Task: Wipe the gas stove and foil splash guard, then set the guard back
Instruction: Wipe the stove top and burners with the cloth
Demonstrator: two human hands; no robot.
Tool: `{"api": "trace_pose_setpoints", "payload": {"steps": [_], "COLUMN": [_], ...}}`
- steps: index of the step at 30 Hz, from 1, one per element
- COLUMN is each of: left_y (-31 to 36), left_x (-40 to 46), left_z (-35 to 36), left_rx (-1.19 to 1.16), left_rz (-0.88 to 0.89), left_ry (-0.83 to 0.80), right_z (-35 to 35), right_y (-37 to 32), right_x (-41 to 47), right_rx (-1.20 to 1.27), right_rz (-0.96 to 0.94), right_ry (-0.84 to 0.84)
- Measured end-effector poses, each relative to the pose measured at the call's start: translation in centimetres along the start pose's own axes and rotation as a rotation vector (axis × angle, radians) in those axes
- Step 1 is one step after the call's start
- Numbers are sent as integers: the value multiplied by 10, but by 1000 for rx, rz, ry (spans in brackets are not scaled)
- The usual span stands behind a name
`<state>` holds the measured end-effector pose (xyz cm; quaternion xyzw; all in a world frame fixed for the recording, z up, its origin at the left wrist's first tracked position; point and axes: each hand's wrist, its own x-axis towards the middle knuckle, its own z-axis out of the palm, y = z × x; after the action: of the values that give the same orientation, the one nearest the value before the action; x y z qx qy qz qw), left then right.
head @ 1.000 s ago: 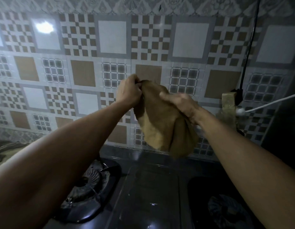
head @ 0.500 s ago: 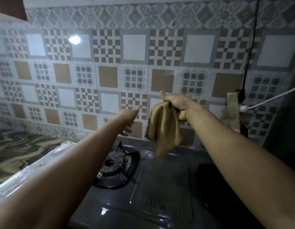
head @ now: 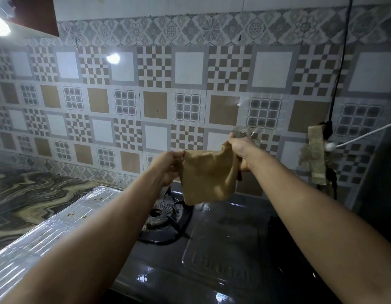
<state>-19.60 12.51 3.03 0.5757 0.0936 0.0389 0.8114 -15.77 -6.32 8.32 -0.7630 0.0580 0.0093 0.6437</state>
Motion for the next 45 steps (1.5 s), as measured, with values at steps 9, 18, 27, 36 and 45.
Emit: {"api": "trace_pose_setpoints", "payload": {"steps": [9, 18, 27, 36, 45], "left_y": [32, 43, 46, 33, 13], "left_x": [13, 13, 15, 8, -1], "left_z": [6, 2, 1, 17, 53], "left_rx": [235, 623, 680, 473, 298], "left_rz": [183, 437, 459, 147, -7], "left_ry": [250, 246, 235, 186, -44], "right_z": [-28, -53, -57, -46, -13], "right_y": [13, 9, 2, 14, 18], "right_x": [20, 27, 27, 31, 5], "right_rx": [-121, -277, -512, -225, 133], "right_rz": [-109, -377, -547, -290, -148], "right_ry": [71, -50, 42, 41, -482]}}
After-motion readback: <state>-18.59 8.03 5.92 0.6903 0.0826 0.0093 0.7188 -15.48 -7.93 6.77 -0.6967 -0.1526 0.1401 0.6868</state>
